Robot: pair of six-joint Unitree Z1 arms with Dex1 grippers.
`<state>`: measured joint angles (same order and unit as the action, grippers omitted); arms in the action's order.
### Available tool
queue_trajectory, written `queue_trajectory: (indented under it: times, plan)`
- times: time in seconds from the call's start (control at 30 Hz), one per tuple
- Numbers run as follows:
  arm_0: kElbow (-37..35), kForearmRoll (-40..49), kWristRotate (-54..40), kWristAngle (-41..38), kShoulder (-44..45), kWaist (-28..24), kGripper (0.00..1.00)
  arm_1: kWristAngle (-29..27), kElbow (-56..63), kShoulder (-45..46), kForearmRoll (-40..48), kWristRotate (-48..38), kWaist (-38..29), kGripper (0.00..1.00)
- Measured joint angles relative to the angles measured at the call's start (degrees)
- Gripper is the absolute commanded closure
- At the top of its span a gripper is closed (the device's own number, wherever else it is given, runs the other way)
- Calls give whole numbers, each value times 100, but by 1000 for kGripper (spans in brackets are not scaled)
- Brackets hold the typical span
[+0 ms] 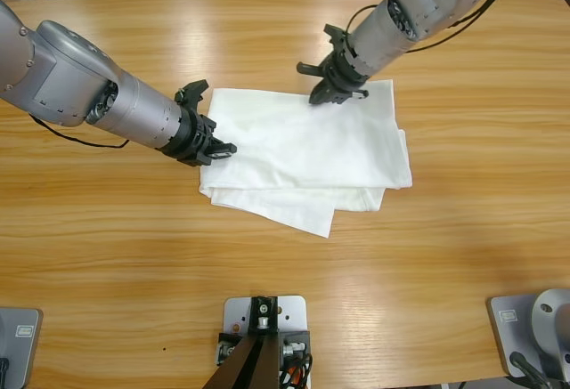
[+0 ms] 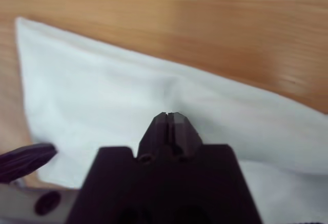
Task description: Fold clothes
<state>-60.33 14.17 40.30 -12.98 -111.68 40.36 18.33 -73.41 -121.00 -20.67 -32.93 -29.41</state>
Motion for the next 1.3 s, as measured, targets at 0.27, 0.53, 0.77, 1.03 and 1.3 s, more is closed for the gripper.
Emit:
queue_trajectory:
  times: [0.27, 0.53, 0.77, 1.03, 1.3]
  plan:
    - [51, -36, 0, -10, 0, 1, 1000, -241, 310, 32, 5, 5, 247, 1000]
    - [263, -51, 0, -15, 0, 1, 1000, -244, 340, 67, 88, 506, 985, 1000]
    - [281, -113, 0, -15, 0, 1, 1000, -492, 428, 466, 16, 722, 940, 0]
    - [290, -434, -137, -15, 385, -6, 4, -521, 172, 1571, -549, 956, -340, 0]
    - [444, -619, -1222, 512, 1510, -10, 9, -1170, -503, 1302, -1752, 1100, -590, 719]
